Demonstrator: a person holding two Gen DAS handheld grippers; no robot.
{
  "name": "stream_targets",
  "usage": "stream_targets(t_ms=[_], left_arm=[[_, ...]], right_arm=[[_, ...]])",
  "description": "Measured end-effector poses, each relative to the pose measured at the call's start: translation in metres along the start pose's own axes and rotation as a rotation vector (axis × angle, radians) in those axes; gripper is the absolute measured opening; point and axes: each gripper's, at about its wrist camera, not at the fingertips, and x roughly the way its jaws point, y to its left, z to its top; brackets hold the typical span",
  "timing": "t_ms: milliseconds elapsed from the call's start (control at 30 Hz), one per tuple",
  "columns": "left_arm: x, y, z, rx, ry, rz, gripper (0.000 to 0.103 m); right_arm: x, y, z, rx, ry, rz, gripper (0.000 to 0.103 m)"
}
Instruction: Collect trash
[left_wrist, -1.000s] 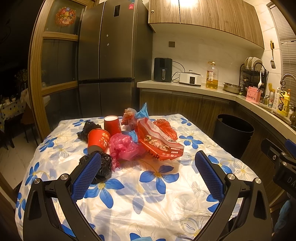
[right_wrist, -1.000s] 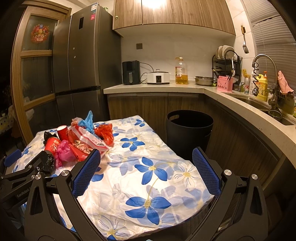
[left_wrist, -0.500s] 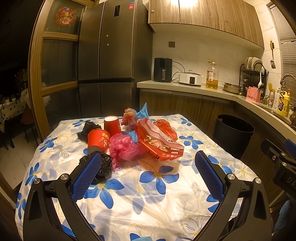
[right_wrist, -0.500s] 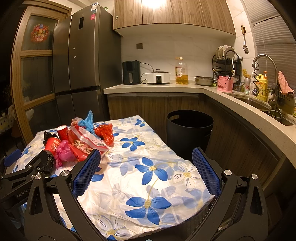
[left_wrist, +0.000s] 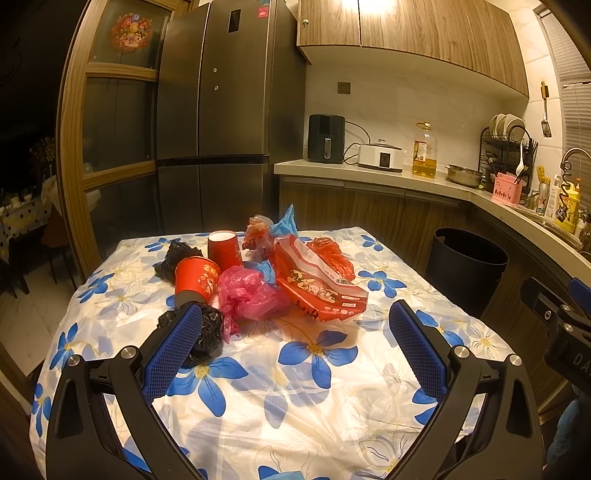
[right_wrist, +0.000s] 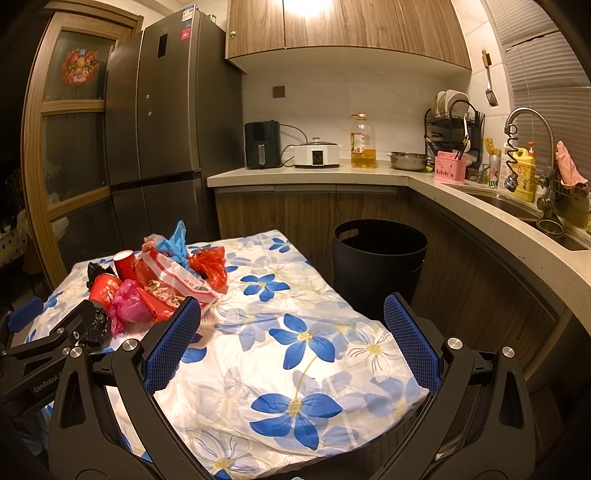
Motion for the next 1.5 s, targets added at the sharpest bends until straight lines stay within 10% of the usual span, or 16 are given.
stream_targets(t_ms=[800, 1500], left_arm=[[0.022, 0.029, -0.01, -0.08, 0.022, 0.085, 0.098], [0.065, 0.084, -0.025, -0.191, 0.004, 0.216, 0.098]], right_arm=[[0.032, 0.001, -0.003, -0.01, 0.024, 0.05, 0.098], [0.13, 0.058, -0.03, 0.011, 0.11, 0.339, 0.081]])
